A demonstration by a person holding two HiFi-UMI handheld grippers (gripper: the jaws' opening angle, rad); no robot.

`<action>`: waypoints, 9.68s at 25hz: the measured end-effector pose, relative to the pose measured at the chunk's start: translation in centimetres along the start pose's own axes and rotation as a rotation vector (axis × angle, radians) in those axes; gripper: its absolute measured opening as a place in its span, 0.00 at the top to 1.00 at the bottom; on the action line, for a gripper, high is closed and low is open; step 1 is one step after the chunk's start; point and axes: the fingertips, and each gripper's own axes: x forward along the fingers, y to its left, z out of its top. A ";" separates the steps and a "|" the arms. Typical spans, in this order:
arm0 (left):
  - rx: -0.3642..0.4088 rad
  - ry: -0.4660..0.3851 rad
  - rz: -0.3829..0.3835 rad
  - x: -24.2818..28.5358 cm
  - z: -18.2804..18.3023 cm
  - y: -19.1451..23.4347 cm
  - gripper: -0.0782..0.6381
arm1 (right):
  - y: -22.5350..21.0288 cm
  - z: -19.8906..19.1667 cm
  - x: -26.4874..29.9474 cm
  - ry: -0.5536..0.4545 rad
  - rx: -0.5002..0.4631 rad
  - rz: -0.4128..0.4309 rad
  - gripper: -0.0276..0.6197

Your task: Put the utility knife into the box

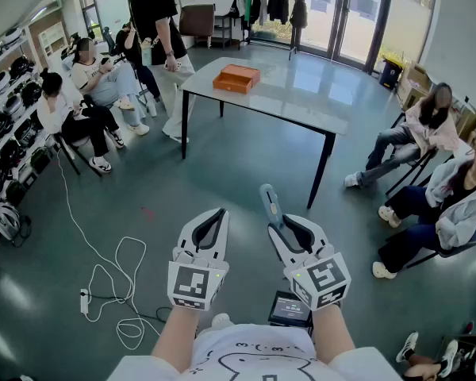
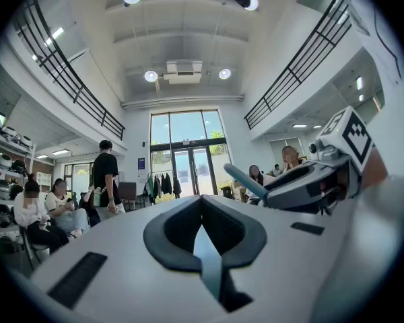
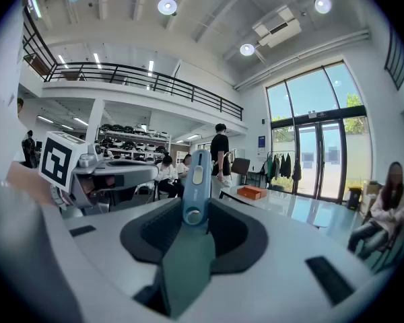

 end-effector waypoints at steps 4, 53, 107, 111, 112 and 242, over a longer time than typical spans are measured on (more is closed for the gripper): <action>0.009 -0.007 -0.009 0.3 0.5 -0.2 0.87 | -0.2 0.1 -0.3 -0.006 0.000 -0.008 0.76; -0.062 -0.034 -0.069 26.5 -5.2 19.8 0.87 | -15.6 2.1 26.6 0.045 0.023 -0.073 0.76; -0.038 0.053 0.086 63.4 -10.8 31.9 0.87 | -44.6 3.0 55.8 0.040 0.062 0.154 0.76; -0.034 0.064 0.091 64.4 -11.5 32.5 0.87 | -45.3 2.8 57.1 0.041 0.073 0.167 0.76; -0.033 0.064 0.094 64.6 -11.6 32.8 0.87 | -45.4 2.8 57.4 0.040 0.074 0.168 0.76; -0.201 0.270 -0.037 83.7 -28.6 58.4 0.87 | -53.9 -13.9 93.9 0.840 0.068 0.185 0.66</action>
